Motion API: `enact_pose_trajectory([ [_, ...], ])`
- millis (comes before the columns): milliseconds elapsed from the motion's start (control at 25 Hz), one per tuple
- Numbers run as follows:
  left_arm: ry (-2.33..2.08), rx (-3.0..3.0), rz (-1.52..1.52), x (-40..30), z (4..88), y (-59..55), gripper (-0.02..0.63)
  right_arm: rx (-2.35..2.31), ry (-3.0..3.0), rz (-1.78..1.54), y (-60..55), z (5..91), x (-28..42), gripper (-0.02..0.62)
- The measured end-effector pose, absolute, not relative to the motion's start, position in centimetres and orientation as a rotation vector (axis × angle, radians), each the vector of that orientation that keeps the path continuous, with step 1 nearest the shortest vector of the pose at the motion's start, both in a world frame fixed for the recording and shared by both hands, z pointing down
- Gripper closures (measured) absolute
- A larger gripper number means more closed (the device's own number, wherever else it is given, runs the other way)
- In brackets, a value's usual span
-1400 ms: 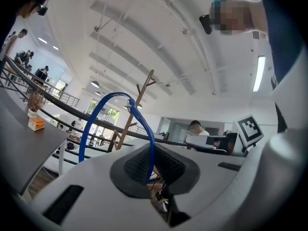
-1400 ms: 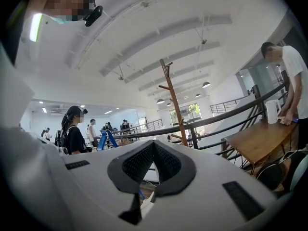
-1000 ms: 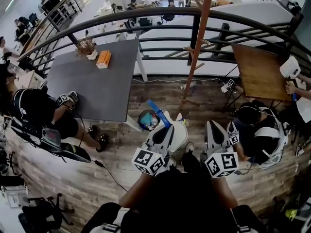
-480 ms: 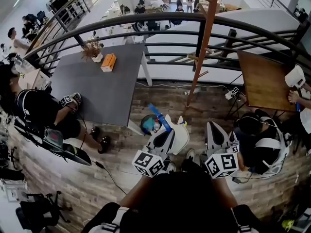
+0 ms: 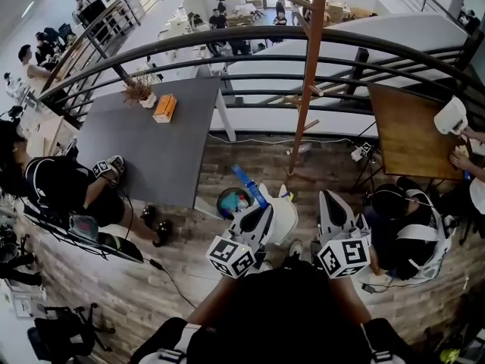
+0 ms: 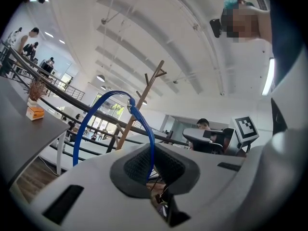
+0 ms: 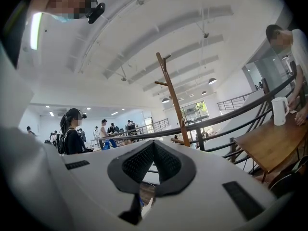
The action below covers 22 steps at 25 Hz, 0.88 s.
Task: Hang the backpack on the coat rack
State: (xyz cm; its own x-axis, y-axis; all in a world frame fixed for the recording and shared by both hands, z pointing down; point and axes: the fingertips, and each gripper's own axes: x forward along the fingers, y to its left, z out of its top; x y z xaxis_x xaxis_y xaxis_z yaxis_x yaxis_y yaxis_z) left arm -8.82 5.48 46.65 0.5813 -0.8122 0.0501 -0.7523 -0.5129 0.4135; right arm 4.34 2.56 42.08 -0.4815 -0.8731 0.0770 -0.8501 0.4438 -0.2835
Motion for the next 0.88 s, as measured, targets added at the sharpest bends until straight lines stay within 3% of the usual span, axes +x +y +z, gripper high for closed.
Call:
enact_pose_trajectory([
  [880, -1.336, 2.358, -0.196, -4.4, 46.7, -2.1, 0.586, -1.414, 2.680, -0.503, -5.2, 42.8, 8.1, 0.583],
])
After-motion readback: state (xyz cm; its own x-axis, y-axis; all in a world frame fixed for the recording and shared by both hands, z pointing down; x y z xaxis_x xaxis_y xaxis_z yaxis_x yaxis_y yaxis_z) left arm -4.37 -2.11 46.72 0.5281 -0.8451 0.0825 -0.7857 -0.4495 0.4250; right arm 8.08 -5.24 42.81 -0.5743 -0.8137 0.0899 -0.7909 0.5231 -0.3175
